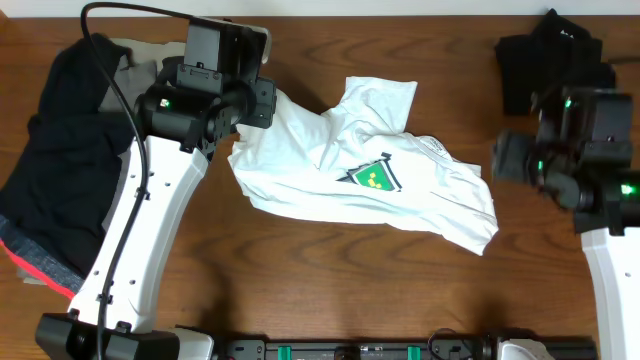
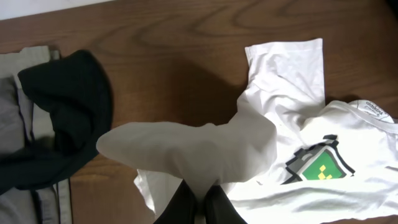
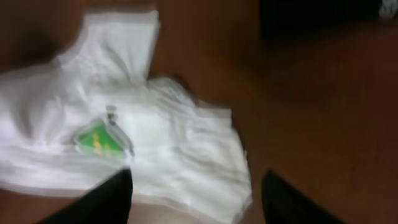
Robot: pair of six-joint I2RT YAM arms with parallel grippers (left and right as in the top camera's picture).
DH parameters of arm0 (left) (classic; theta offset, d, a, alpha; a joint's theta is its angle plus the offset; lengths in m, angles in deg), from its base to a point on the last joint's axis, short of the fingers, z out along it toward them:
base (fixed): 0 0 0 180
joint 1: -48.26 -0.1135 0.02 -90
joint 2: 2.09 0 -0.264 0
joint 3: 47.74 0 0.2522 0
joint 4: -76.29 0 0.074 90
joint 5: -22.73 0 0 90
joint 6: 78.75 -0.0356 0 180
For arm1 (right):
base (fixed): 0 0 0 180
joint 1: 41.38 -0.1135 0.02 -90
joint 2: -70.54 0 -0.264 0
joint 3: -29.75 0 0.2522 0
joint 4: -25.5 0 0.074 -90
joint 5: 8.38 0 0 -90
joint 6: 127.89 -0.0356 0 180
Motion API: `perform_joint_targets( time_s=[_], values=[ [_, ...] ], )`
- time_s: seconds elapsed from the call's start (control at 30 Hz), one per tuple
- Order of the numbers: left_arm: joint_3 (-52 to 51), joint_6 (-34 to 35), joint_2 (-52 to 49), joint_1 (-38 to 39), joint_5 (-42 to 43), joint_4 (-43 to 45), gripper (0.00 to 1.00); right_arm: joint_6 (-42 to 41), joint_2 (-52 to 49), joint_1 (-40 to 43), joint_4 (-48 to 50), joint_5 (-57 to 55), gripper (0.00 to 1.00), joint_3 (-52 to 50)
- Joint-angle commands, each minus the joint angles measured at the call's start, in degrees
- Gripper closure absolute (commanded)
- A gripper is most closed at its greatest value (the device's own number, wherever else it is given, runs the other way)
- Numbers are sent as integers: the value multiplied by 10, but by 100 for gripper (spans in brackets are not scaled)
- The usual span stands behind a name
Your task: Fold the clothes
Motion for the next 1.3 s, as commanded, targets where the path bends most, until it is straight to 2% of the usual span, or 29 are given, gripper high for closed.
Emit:
perform_joint_targets(
  time_s=[0.0, 0.23, 0.33, 0.6, 0.73, 0.8, 0.87, 1.03, 1.27],
  values=[
    [0, 6, -1, -3, -7, -1, 94, 22, -59, 6, 81, 38, 37, 1],
    [-1, 16, -7, -3, -7, -17, 94, 33, -270, -7, 312, 112, 40, 2],
    [-1, 16, -9, -3, -7, -21, 94, 33, -337, -13, 379, 117, 46, 4],
    [-1, 17, -9, -3, -7, -21, 94, 33, -467, -62, 512, 122, 46, 5],
    [-1, 25, -9, -3, -6, -25, 94, 12, -511, -89, 542, 71, 44, 12],
    [-2, 34, -9, -3, -6, -32, 94, 12, -529, -101, 545, 40, 37, 22],
    [-2, 33, -9, -3, -6, -40, 94, 13, -542, -115, 546, -12, 37, 35],
    [-2, 33, -9, -3, -7, -45, 94, 13, -551, -137, 548, -106, 41, 62],
    [-3, 33, -10, -2, -6, -45, 94, 12, -581, -142, 549, -134, 46, 86]
  ],
)
